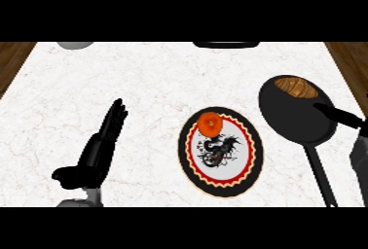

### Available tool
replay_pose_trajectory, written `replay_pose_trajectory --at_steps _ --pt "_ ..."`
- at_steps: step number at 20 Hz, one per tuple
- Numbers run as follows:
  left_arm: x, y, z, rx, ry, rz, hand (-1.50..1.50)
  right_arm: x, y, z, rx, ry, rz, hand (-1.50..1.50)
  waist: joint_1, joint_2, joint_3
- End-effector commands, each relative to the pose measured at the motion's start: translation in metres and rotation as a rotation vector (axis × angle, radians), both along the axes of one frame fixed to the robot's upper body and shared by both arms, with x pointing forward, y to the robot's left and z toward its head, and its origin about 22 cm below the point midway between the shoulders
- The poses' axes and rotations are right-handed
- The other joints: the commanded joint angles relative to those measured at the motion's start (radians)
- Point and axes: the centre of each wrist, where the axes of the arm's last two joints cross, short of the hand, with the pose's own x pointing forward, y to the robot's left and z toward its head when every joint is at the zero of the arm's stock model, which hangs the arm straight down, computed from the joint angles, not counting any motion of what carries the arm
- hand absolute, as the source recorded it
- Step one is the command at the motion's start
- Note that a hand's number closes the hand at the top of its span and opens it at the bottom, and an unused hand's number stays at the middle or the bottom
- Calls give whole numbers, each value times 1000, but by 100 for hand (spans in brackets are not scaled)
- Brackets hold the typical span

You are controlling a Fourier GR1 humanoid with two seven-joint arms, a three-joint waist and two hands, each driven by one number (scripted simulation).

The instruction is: Pick the croissant from the plate and place it in the pan

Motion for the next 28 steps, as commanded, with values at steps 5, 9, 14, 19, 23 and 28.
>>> replay_pose_trajectory --at_steps 5,9,14,19,23,28 --pt "-6 6 -7 7 15 3 0 -55 -6 -28 37 -62 177 -150 -6 -4 -1" --pt "-9 1 6 9 14 -5 0 -82 -4 -32 -1 -55 198 -150 0 -2 -1" --pt "3 3 -17 3 1 7 0 -114 15 -26 -9 -39 184 -150 -3 -1 -1" --pt "-9 2 16 11 -5 -3 0 -125 25 -26 -42 -36 192 -150 2 -1 -1" --pt "-1 -11 -8 -12 12 -11 0 -126 24 -13 -54 -3 190 -150 0 0 -1" --pt "18 1 -2 -6 2 16 0 -143 26 -15 -63 33 174 -150 -2 0 -1"
